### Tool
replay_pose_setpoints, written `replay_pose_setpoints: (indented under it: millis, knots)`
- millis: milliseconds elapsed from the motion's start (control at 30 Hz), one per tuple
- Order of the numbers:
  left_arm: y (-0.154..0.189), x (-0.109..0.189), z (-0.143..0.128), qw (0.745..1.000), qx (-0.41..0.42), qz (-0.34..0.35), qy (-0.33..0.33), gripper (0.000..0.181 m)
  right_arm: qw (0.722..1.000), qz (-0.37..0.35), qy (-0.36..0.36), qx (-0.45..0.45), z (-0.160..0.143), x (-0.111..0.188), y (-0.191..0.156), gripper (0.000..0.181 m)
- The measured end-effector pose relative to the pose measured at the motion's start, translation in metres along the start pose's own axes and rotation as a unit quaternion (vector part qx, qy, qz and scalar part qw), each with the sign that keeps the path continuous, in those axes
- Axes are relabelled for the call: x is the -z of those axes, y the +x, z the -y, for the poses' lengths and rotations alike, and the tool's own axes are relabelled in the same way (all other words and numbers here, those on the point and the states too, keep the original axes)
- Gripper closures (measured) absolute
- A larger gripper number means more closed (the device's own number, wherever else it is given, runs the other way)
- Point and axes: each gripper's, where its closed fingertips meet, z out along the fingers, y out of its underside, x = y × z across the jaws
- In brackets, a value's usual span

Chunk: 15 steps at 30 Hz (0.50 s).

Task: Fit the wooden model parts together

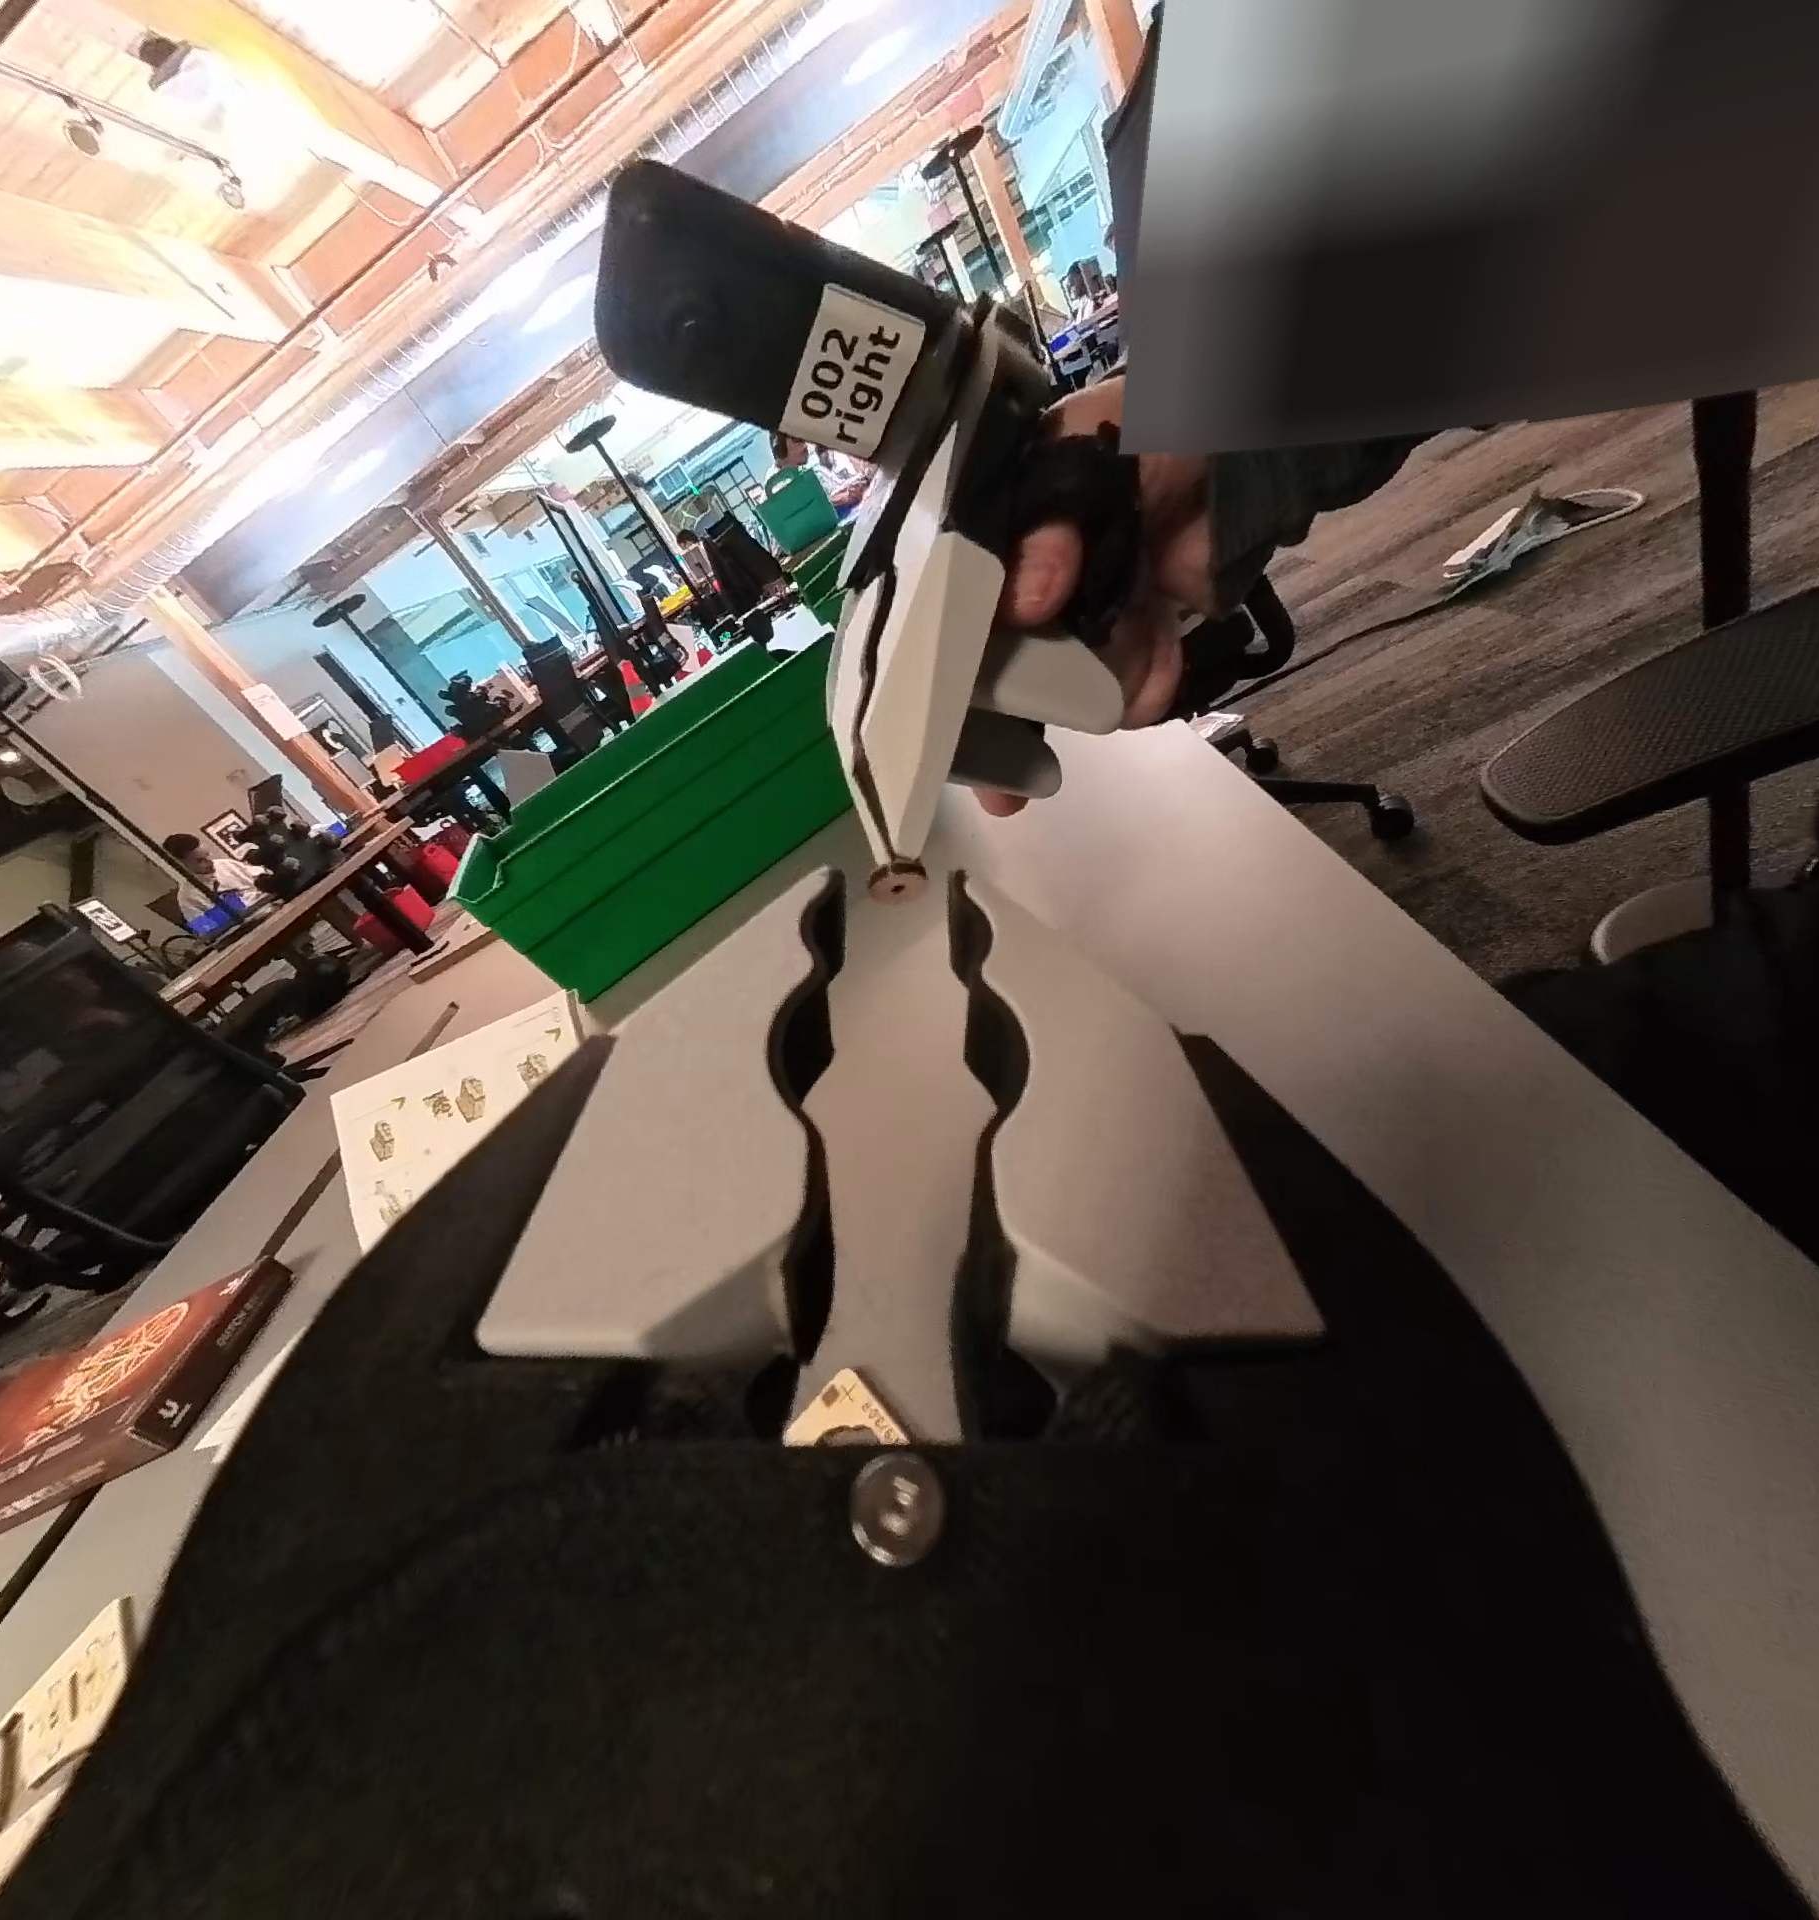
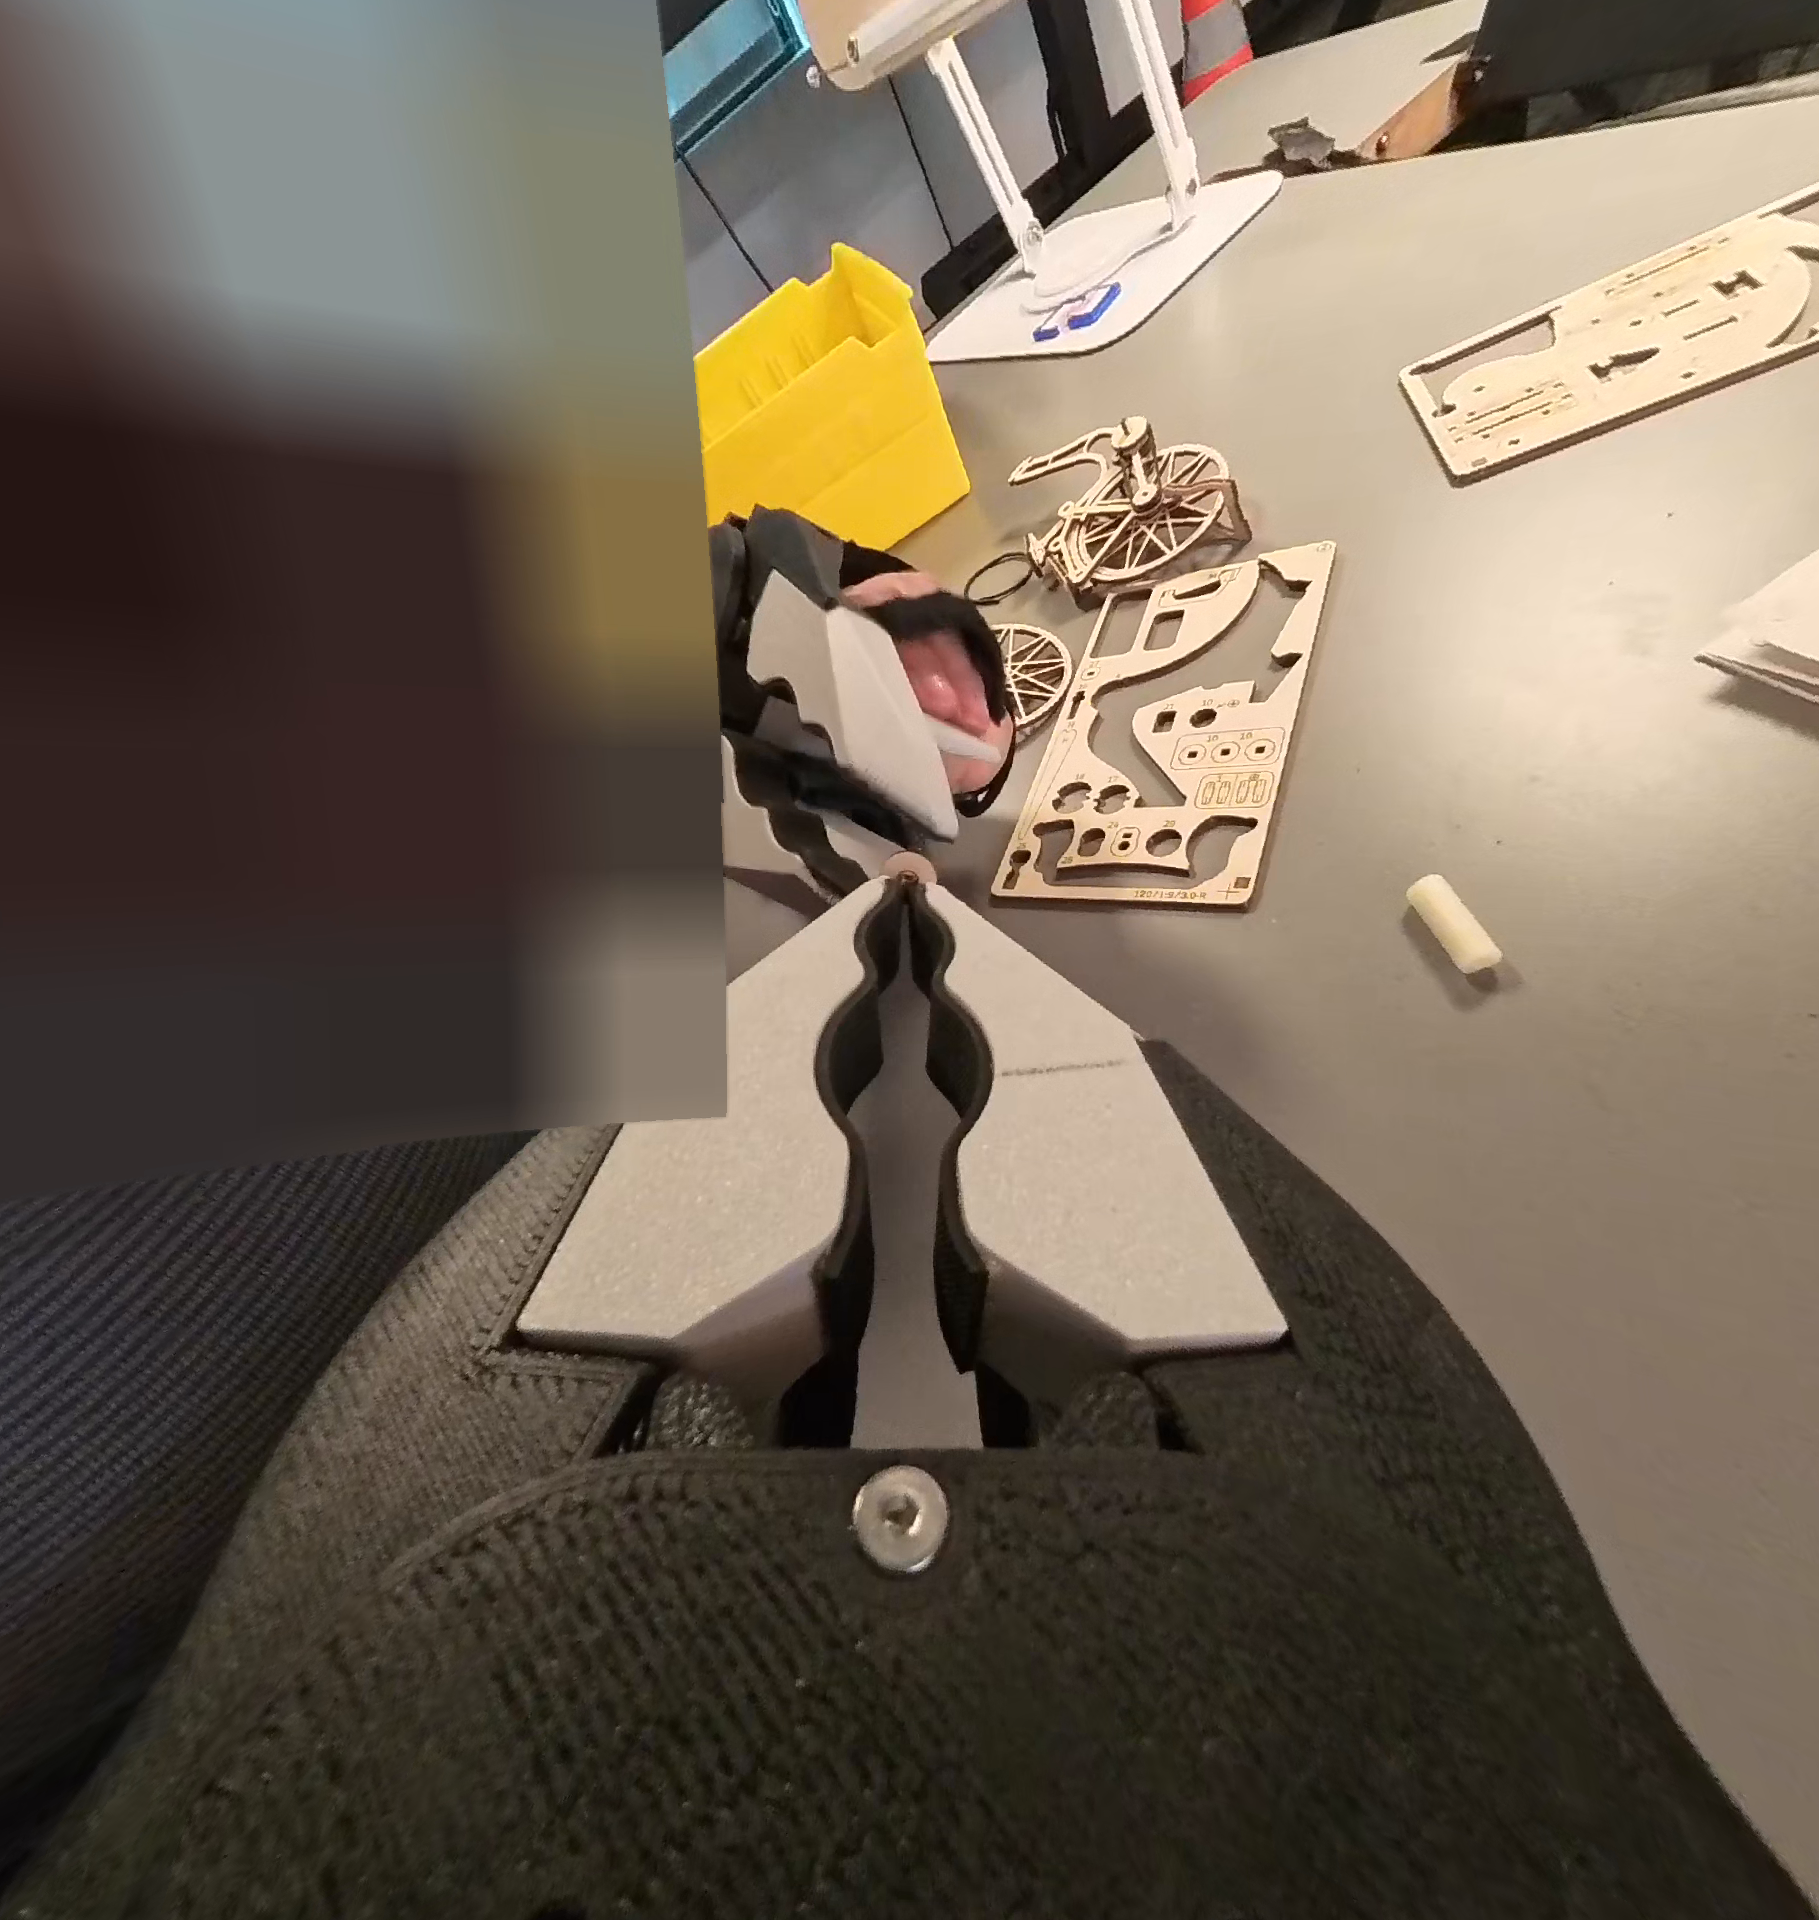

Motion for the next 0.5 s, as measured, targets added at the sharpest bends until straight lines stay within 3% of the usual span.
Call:
replay_pose_setpoints:
  millis: [500]
  knots:
    - [0.01, -0.002, -0.007, 0.998, -0.051, -0.03, -0.021, 0.171, 0.998, 0.0, -0.06, -0.028, -0.013, 0.004, 0.001, 0.181]
